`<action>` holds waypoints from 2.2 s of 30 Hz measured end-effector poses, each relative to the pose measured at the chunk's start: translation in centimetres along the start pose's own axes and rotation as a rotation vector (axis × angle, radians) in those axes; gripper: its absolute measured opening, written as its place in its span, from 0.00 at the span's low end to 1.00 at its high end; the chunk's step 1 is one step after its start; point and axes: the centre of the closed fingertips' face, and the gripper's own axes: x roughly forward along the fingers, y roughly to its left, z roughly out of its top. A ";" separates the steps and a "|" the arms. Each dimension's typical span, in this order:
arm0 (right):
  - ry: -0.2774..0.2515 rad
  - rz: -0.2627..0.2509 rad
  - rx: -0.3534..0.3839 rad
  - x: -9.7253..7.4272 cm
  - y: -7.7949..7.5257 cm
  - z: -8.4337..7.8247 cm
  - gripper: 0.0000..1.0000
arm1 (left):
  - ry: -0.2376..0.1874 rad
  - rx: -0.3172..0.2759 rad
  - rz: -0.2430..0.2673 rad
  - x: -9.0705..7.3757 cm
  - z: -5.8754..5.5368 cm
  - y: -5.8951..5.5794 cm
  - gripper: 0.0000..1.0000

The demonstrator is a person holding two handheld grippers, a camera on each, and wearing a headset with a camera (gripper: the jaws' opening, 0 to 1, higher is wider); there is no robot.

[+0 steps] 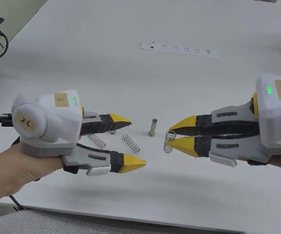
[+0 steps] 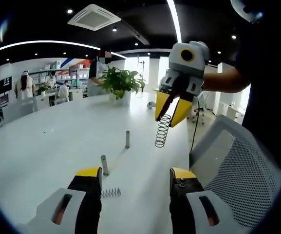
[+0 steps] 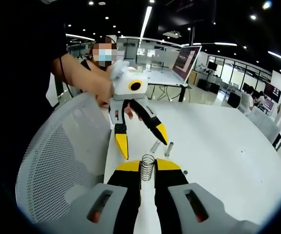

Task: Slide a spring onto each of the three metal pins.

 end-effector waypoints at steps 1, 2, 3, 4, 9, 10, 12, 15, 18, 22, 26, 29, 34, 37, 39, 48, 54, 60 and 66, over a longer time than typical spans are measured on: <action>0.002 -0.002 0.000 0.0 -0.1 0.0 0.06 | 0.000 -0.003 0.007 -0.2 0.0 0.2 0.52; 0.004 -0.005 -0.001 -0.1 -0.1 -0.1 0.06 | -0.001 -0.010 0.019 -0.4 -0.1 0.4 0.53; 0.005 -0.008 -0.003 -0.1 -0.2 -0.1 0.06 | -0.004 -0.012 0.028 -0.6 -0.1 0.6 0.55; 0.002 -0.012 -0.001 -0.2 -0.3 -0.1 0.06 | -0.004 -0.018 0.041 -0.9 -0.2 0.9 0.57; 0.007 -0.028 0.005 -0.4 -0.7 -0.4 0.06 | -0.005 -0.031 0.088 -1.7 -0.4 1.8 0.65; 0.007 -0.031 0.005 -0.5 -0.8 -0.4 0.06 | -0.006 -0.034 0.094 -1.8 -0.4 1.9 0.66; 0.007 -0.040 0.009 -0.7 -0.9 -0.6 0.06 | -0.011 -0.034 0.119 -2.1 -0.5 2.4 0.69; 0.010 -0.055 0.011 -1.0 -1.2 -0.9 0.06 | -0.004 -0.044 0.142 -2.3 -0.8 2.8 0.77; 0.011 -0.069 0.019 -1.3 -1.4 -1.2 0.06 | 0.016 -0.042 0.170 -2.5 -1.4 3.3 0.89; 0.022 -0.080 0.031 -1.8 -1.7 -1.8 0.06 | 0.033 -0.056 0.174 -2.9 -1.9 3.6 0.91; 0.029 -0.096 0.026 -2.0 -1.9 -2.1 0.06 | 0.037 -0.065 0.172 -3.0 -2.0 3.8 0.95; 0.026 -0.115 0.030 -2.2 -2.4 -2.1 0.06 | 0.035 -0.075 0.174 -3.0 -2.1 4.0 0.98; 0.027 -0.142 0.029 -2.7 -3.0 -2.3 0.06 | 0.040 -0.069 0.177 -3.3 -2.5 4.6 0.98; 0.031 -0.162 0.034 -3.1 -3.5 -2.6 0.06 | 0.045 -0.064 0.178 -3.5 -2.7 5.1 0.98; 0.033 -0.176 0.042 -3.3 -3.8 -2.8 0.06 | 0.046 -0.064 0.173 -3.7 -2.8 5.4 0.98; 0.045 -0.245 0.070 -4.5 -5.6 -4.3 0.06 | 0.041 -0.052 0.185 -4.0 -2.4 6.4 0.98; 0.050 -0.296 0.109 -5.2 -6.9 -5.5 0.06 | 0.042 -0.047 0.190 -3.8 -2.4 6.5 0.98; 0.040 -0.370 0.182 -6.3 -8.7 -6.7 0.06 | 0.049 -0.054 0.190 -3.8 -2.9 6.6 0.98; 0.046 -0.414 0.209 -6.8 -10.0 -7.7 0.06 | 0.050 -0.060 0.193 -3.9 -3.0 6.7 0.98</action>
